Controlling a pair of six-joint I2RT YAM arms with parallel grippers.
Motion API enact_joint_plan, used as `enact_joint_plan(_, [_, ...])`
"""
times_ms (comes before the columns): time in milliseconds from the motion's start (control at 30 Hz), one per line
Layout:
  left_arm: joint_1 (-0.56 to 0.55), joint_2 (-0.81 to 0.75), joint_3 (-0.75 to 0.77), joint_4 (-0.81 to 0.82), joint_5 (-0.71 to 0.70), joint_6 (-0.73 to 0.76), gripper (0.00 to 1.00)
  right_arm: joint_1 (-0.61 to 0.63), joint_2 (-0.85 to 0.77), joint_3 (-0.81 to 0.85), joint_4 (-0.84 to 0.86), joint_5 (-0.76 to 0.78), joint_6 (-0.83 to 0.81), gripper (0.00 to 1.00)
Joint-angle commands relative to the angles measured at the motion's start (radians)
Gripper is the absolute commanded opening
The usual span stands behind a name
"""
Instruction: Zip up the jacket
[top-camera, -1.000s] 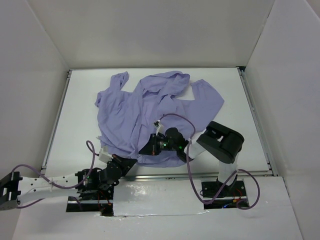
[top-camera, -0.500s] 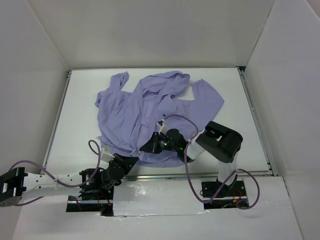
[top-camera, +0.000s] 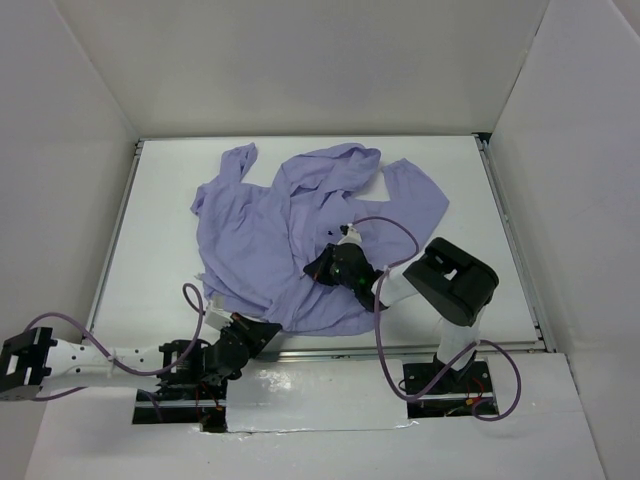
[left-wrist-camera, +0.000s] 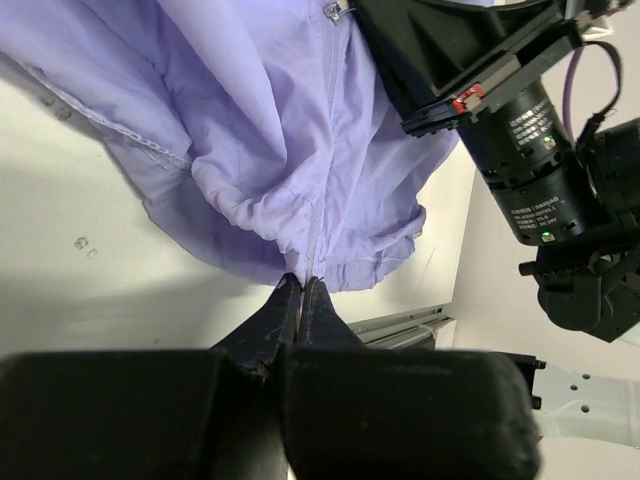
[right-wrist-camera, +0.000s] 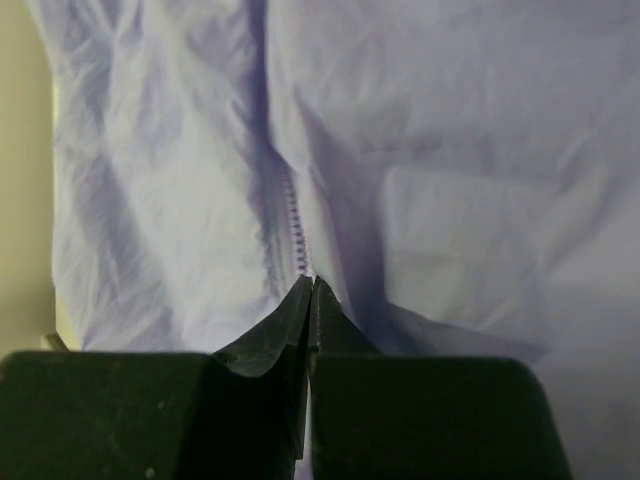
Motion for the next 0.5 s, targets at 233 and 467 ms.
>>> enact_joint_plan(233, [-0.014, 0.027, -0.167, -0.082, 0.016, -0.069, 0.00, -0.010, -0.026, 0.010, 0.184, -0.078, -0.168, 0.00])
enact_joint_plan(467, [-0.014, 0.040, -0.158, -0.085, 0.021, -0.072, 0.00, -0.128, 0.009, 0.214, 0.024, -0.186, -0.274, 0.00])
